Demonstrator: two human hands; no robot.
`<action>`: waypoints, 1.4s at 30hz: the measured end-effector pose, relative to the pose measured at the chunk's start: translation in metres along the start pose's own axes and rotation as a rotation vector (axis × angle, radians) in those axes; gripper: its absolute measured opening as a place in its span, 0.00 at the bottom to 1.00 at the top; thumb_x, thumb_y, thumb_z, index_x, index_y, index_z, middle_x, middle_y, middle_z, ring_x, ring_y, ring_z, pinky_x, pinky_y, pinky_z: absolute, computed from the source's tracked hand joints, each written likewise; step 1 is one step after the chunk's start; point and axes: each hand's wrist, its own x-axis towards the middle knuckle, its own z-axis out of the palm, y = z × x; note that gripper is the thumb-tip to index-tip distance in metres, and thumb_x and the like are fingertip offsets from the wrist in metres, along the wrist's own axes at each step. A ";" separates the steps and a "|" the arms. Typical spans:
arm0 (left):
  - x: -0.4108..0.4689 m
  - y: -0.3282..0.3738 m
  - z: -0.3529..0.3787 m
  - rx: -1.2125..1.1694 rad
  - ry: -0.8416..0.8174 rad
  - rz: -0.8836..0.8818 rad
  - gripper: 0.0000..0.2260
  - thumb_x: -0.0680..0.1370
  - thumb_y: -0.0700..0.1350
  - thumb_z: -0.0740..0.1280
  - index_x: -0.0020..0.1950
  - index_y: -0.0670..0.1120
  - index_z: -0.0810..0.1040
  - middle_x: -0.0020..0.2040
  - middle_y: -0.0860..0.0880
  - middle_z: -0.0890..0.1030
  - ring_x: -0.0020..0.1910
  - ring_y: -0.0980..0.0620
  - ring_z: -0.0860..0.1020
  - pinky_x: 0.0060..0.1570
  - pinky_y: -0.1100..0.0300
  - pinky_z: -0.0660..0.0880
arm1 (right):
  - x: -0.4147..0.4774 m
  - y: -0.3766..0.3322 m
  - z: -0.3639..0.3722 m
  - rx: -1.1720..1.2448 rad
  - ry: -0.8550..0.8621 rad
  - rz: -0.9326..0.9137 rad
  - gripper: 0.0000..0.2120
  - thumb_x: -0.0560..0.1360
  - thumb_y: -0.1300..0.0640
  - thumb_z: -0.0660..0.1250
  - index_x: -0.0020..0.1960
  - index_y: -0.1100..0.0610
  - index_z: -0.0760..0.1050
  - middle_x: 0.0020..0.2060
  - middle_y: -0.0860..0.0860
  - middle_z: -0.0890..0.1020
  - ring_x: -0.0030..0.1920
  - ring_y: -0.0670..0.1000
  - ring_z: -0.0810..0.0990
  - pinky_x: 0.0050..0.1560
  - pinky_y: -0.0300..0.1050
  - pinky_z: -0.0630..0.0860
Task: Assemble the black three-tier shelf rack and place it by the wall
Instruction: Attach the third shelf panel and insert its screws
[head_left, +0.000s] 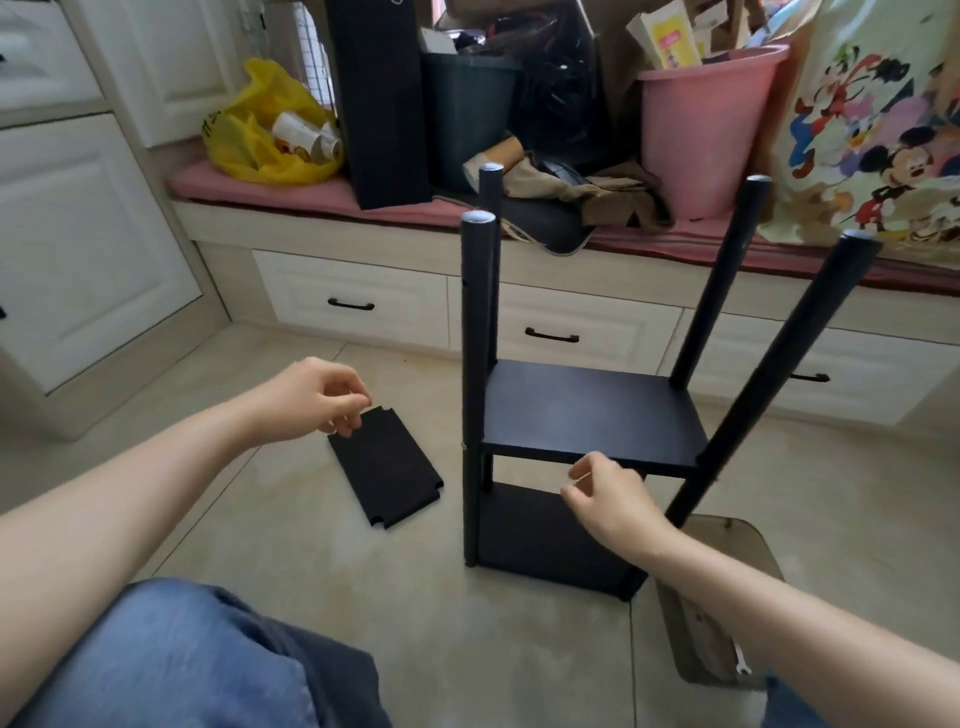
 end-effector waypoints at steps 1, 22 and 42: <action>0.000 -0.010 -0.002 0.016 -0.024 -0.013 0.05 0.82 0.42 0.67 0.50 0.44 0.83 0.40 0.49 0.86 0.39 0.52 0.85 0.41 0.62 0.80 | 0.004 -0.007 0.012 -0.016 -0.040 -0.018 0.11 0.80 0.53 0.65 0.61 0.55 0.73 0.51 0.50 0.79 0.49 0.49 0.77 0.47 0.40 0.71; 0.068 -0.222 0.153 -0.189 -0.052 -0.432 0.12 0.81 0.41 0.65 0.64 0.46 0.78 0.55 0.48 0.81 0.52 0.47 0.80 0.46 0.62 0.71 | 0.147 -0.046 0.267 0.065 -0.374 0.247 0.18 0.82 0.55 0.61 0.70 0.58 0.67 0.54 0.52 0.75 0.41 0.44 0.73 0.38 0.40 0.69; 0.138 -0.242 0.247 -0.712 0.244 -0.829 0.23 0.76 0.39 0.68 0.71 0.42 0.70 0.66 0.41 0.75 0.63 0.40 0.76 0.65 0.44 0.74 | 0.208 -0.007 0.348 0.136 -0.246 0.468 0.24 0.79 0.57 0.64 0.74 0.55 0.64 0.67 0.58 0.70 0.61 0.60 0.75 0.59 0.51 0.74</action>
